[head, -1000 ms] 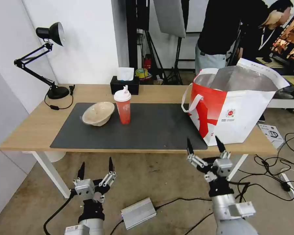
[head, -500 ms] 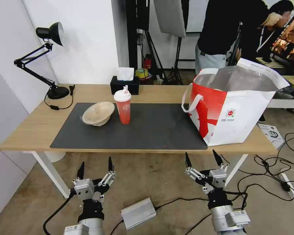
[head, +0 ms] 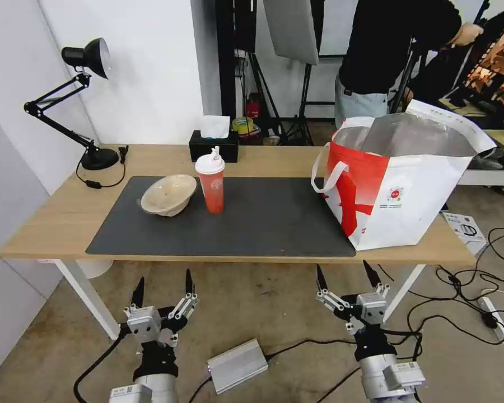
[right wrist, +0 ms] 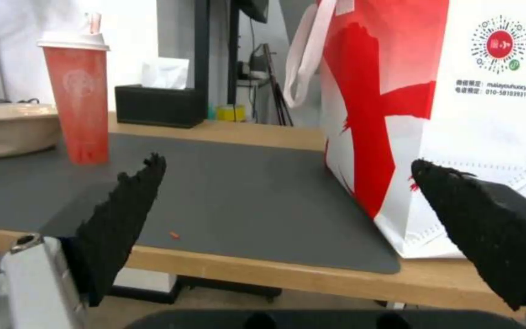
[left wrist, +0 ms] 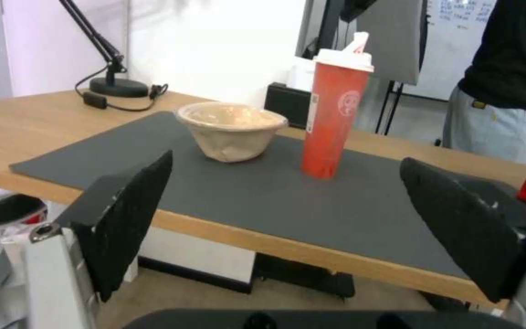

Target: Pick up the trash from the table and place it into the takeout bag.

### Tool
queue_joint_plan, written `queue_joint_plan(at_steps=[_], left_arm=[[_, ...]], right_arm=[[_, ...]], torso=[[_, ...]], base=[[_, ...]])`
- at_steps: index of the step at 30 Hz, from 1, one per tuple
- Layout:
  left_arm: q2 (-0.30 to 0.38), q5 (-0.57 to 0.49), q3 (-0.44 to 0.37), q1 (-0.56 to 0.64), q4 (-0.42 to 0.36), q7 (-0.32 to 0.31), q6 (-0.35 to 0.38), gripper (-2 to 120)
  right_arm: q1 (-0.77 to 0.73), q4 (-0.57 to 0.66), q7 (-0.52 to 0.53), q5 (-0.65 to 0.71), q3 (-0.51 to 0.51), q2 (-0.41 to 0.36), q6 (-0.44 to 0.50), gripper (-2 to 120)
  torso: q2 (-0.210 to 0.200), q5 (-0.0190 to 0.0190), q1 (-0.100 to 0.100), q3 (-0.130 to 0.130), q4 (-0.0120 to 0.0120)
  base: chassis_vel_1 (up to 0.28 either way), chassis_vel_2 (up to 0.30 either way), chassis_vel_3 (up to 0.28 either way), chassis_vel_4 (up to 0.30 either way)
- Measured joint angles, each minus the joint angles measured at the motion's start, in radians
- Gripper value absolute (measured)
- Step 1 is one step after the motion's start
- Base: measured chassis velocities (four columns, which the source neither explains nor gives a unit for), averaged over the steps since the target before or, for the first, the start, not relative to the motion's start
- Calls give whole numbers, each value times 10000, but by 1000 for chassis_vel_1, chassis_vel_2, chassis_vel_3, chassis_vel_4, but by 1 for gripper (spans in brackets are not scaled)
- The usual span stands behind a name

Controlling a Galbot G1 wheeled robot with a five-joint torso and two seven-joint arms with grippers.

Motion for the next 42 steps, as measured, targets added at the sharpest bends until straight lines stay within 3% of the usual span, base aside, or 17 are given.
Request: queue_joint_plan(at_steps=[30,38,42], left_arm=[[-23,-6,12,-76,11,-15,36,100],[-34,-6,-10,-108,35,-14,42,100],[-38,-18,-62,-112,25,-13,44,100]], right_arm=[[573,273,-246,445,-82,-273,-95,100],[1115,414,-1271,939,-81,-373,359,100],[1910,513,-2286,1703,-80,-635,640,100]], torso=[[0,0,0,0,1],[0,0,0,0,-1],[-1,0,0,0,1]], base=[[0,0,0,0],[0,0,0,0],[0,0,0,0]])
